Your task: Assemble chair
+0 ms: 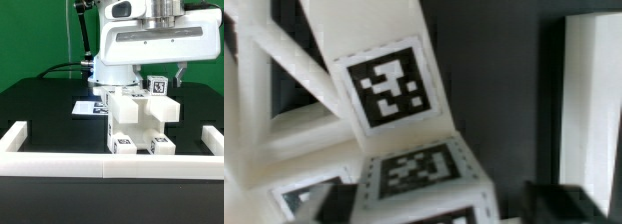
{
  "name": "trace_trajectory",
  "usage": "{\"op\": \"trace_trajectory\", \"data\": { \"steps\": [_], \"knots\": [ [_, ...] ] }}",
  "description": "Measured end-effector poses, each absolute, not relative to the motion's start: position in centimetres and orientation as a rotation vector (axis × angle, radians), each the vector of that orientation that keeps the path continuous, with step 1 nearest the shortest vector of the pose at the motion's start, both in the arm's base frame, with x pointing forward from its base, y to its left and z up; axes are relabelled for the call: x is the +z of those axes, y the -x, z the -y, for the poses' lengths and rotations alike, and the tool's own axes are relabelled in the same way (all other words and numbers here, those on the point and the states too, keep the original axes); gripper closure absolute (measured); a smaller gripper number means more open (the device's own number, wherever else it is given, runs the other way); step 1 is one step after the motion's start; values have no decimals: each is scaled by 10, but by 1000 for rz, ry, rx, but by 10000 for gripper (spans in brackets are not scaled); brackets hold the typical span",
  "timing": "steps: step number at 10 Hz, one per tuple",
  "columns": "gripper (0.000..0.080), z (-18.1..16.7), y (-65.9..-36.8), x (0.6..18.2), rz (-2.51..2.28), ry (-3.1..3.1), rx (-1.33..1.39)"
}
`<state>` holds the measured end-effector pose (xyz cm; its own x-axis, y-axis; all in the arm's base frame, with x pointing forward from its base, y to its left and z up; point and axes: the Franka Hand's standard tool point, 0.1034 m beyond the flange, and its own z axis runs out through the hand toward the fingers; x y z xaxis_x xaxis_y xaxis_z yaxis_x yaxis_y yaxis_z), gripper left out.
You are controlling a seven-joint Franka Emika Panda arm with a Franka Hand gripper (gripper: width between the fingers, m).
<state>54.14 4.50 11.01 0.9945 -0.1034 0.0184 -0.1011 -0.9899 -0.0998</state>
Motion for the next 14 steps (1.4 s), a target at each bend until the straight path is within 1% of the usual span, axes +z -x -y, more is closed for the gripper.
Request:
{"op": "trace_trajectory", "data": {
  "steps": [1, 4, 8, 14],
  "knots": [
    [527, -45, -541, 110, -156, 3038, -36],
    [527, -43, -541, 109, -218, 3034, -25],
    [527, -45, -541, 108, -780, 2918, 3],
    [527, -47, -542, 108, -1400, 2649, 54]
  ]
}}
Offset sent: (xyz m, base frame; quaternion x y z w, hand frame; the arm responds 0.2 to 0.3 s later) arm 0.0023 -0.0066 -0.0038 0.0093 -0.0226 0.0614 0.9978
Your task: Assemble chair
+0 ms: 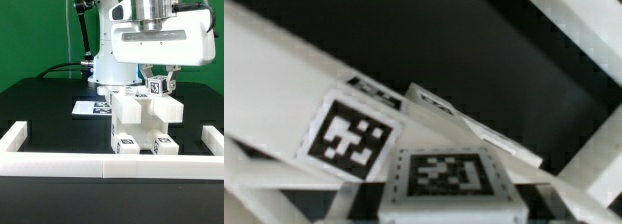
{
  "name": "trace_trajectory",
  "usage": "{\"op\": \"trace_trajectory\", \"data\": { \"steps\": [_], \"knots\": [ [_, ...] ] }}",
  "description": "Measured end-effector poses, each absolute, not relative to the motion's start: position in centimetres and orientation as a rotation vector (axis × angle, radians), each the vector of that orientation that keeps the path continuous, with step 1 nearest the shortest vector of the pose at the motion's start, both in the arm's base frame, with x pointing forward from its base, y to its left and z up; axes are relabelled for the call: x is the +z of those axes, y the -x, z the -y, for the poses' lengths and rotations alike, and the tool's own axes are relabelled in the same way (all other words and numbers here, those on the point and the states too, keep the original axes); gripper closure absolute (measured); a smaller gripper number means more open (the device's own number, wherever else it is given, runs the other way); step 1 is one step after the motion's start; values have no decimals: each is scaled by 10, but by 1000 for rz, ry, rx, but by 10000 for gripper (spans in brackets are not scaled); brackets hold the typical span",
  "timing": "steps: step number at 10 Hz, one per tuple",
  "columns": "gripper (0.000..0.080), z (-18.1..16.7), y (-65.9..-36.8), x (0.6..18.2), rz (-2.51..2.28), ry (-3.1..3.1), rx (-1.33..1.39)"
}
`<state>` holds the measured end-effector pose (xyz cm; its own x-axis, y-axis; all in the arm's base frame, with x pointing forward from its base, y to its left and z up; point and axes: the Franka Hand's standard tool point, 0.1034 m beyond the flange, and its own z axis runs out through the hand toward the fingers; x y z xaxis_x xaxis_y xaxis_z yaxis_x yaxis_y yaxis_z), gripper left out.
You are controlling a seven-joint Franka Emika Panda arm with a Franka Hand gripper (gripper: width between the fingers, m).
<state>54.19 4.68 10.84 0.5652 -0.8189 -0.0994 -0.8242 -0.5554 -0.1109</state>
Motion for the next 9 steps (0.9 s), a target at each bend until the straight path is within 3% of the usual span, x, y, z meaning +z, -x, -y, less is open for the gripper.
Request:
{"op": "trace_trajectory", "data": {
  "steps": [9],
  "knots": [
    [516, -50, -542, 109, -1891, 2323, 104]
  ]
}}
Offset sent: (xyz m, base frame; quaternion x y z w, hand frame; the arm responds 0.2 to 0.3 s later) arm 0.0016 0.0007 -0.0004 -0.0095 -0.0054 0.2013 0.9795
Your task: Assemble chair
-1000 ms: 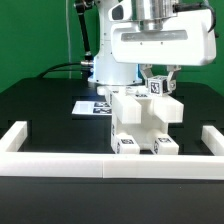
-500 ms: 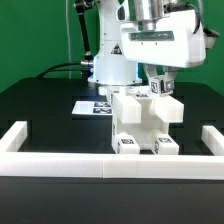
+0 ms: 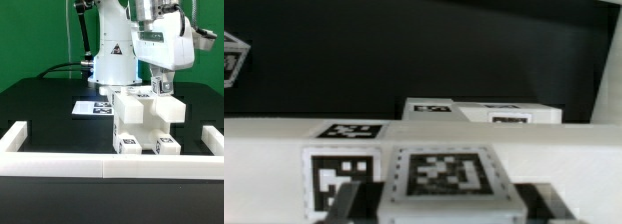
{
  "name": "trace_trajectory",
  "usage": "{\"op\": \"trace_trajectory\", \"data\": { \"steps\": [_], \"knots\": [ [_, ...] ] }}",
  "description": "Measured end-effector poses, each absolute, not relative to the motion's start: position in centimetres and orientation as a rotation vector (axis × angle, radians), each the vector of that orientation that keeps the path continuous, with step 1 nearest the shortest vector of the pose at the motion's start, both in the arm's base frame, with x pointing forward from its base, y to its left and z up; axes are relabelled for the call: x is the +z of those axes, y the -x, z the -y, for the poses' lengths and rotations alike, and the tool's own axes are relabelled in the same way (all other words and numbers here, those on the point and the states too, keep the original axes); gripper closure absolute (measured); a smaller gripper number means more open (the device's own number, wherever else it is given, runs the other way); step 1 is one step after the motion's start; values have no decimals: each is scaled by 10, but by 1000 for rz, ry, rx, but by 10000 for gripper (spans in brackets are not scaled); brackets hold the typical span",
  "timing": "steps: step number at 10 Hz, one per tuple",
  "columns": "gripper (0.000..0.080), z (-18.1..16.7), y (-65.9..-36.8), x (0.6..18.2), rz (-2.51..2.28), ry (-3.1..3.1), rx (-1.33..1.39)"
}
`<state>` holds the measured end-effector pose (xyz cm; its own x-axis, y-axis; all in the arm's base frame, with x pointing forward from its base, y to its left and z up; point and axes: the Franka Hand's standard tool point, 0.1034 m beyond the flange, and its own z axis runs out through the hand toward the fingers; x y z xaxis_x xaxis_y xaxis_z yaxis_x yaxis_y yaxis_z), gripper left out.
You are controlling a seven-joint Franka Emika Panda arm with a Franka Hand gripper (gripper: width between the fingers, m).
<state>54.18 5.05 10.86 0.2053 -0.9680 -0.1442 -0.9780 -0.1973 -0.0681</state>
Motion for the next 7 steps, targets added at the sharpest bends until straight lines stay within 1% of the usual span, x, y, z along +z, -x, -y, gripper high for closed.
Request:
{"op": "trace_trajectory", "data": {
  "steps": [1, 2, 3, 4, 5, 7],
  "knots": [
    [516, -51, -542, 109, -1853, 2352, 100],
    [341, -51, -541, 108, -1830, 2374, 100],
    [341, -52, -541, 109, -1711, 2471, 87],
    [189, -54, -541, 109, -1595, 2546, 74],
    [162, -54, -541, 109, -1539, 2575, 71],
    [152, -54, -541, 109, -1370, 2666, 57]
  ]
}}
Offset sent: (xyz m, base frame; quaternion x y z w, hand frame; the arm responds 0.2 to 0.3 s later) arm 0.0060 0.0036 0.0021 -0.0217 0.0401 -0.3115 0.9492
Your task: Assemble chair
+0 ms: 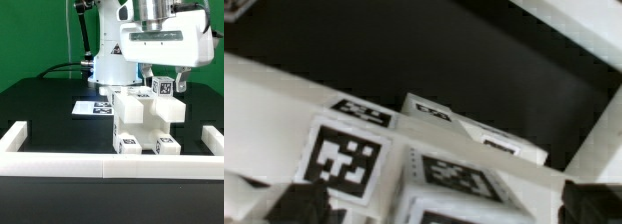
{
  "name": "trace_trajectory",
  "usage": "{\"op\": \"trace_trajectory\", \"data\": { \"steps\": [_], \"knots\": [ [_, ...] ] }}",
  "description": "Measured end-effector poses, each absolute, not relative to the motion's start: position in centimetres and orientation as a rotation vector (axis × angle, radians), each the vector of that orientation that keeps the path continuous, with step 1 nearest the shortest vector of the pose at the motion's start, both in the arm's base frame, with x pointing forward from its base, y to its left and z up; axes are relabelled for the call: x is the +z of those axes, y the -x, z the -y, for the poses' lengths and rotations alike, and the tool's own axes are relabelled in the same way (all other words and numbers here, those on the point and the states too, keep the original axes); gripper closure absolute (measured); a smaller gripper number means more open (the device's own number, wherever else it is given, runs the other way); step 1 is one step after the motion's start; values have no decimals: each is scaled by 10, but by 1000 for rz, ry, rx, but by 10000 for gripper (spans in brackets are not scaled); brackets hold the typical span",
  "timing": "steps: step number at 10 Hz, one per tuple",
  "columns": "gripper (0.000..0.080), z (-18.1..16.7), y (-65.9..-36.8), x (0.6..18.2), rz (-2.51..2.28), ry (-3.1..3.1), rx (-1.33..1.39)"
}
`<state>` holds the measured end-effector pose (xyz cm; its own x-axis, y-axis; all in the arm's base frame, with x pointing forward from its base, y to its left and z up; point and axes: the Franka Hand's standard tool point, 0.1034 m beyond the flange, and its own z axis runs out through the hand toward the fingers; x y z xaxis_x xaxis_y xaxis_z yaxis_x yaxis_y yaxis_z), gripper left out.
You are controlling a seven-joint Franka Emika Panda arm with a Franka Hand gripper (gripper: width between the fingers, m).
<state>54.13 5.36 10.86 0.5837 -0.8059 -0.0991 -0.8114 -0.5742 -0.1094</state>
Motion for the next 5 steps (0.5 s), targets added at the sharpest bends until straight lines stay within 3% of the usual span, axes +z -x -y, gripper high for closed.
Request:
{"op": "trace_trajectory", "data": {
  "steps": [5],
  "knots": [
    [151, -55, -541, 109, -590, 3004, -7]
  ]
}}
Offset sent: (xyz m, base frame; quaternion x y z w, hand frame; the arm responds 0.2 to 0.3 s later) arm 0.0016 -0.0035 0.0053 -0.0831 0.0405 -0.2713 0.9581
